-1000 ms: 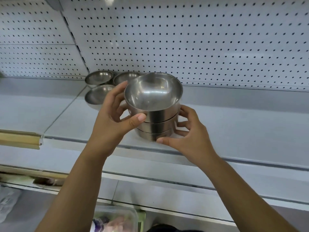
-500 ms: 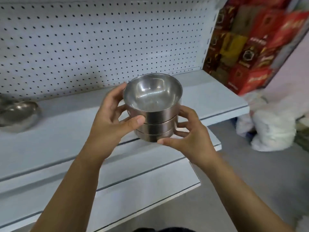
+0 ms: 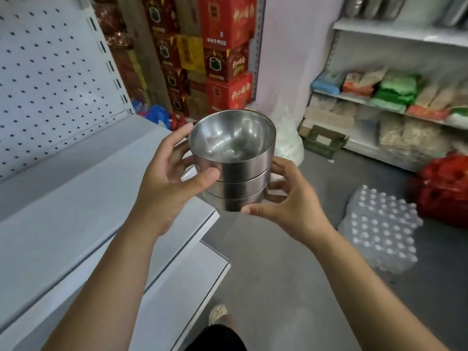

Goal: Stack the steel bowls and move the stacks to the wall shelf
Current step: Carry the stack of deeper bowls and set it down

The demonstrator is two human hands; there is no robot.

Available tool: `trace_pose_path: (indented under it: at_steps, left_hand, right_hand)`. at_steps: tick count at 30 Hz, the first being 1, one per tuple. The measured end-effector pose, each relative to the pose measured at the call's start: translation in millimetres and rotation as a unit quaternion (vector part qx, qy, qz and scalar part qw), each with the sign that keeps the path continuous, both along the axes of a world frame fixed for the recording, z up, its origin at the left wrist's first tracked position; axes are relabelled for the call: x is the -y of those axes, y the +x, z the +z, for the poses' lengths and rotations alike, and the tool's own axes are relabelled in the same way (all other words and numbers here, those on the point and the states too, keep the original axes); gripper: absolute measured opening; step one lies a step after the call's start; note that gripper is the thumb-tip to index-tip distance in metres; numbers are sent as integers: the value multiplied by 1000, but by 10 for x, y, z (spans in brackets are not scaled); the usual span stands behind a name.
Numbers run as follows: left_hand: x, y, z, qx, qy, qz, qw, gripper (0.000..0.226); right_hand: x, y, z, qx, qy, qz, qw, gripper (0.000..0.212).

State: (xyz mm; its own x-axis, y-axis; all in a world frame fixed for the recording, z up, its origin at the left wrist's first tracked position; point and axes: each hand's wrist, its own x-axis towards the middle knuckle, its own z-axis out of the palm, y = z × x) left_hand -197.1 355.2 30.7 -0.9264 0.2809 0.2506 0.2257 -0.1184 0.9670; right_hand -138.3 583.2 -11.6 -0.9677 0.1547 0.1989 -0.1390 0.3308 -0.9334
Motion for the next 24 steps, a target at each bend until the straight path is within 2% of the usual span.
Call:
trace_pose_path:
  at_steps: [12,21,24]
  left_hand:
    - [-1757,-1703,-82,-9,13,-151,988,82]
    - [-3144,-2854,-61,-24,-7,-287,958,81]
    - [-3583,-3087,-110,-34,-14,-309,950,87]
  right_hand:
    - [-1398,-1096,-115,7,-12,-170,985,98]
    - [-2360,-1738,-167,7,-32,-294,955,108]
    - [-2722,-1861,-193,10,-43,-321,946,104]
